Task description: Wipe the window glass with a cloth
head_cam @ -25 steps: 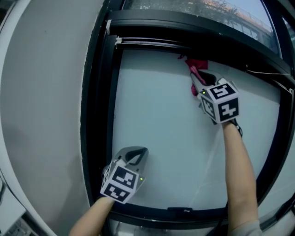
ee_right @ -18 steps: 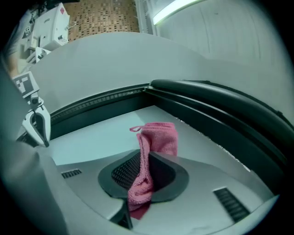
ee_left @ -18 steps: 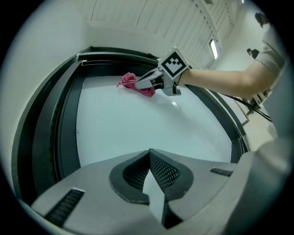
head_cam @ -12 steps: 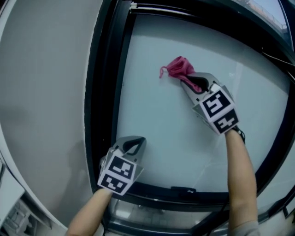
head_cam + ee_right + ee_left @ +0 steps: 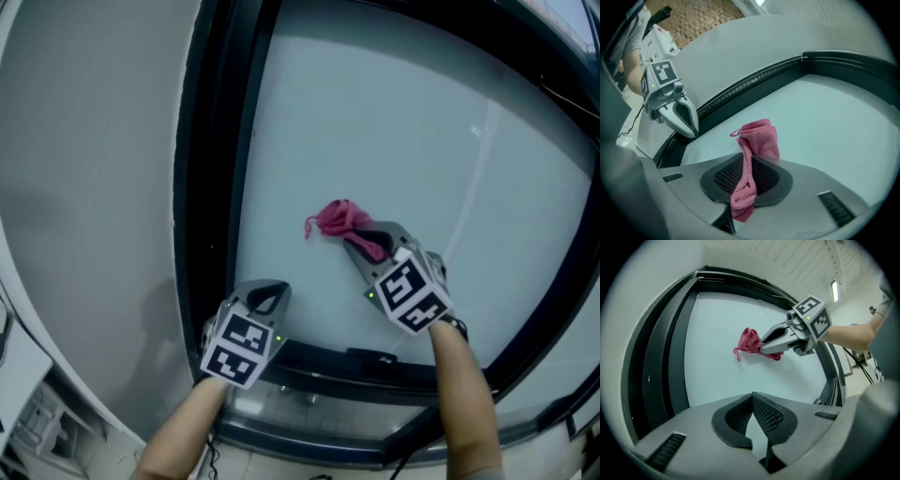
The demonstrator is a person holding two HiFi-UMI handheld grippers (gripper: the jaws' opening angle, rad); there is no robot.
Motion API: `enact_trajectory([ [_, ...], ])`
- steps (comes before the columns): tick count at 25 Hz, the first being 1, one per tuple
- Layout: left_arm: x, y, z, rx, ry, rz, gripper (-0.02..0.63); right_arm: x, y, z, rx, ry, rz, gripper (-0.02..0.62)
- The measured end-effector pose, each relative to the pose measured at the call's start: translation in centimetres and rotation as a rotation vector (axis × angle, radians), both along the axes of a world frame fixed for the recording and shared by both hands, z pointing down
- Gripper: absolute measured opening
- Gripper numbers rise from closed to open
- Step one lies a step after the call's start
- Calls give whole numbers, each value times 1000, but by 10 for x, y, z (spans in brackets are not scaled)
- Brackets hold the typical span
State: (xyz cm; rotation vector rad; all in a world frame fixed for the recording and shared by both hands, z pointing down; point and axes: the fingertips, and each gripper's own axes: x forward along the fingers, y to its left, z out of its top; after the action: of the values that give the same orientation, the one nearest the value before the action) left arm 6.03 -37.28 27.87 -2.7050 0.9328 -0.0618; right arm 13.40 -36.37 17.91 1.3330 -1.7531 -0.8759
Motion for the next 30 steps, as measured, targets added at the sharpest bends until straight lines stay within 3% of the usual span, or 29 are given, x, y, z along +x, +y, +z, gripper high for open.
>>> enact_trajectory([
  [5, -3, 0, 20, -39, -26, -40, 8, 4, -1, 47, -63, 0, 4, 54],
  [21, -13, 8, 78, -165, -70, -181, 8, -8, -7, 199, -394, 14, -20, 54],
  [30, -36, 11, 95, -195, -55, -258, 8, -24, -7, 248, -547, 165, -51, 54],
])
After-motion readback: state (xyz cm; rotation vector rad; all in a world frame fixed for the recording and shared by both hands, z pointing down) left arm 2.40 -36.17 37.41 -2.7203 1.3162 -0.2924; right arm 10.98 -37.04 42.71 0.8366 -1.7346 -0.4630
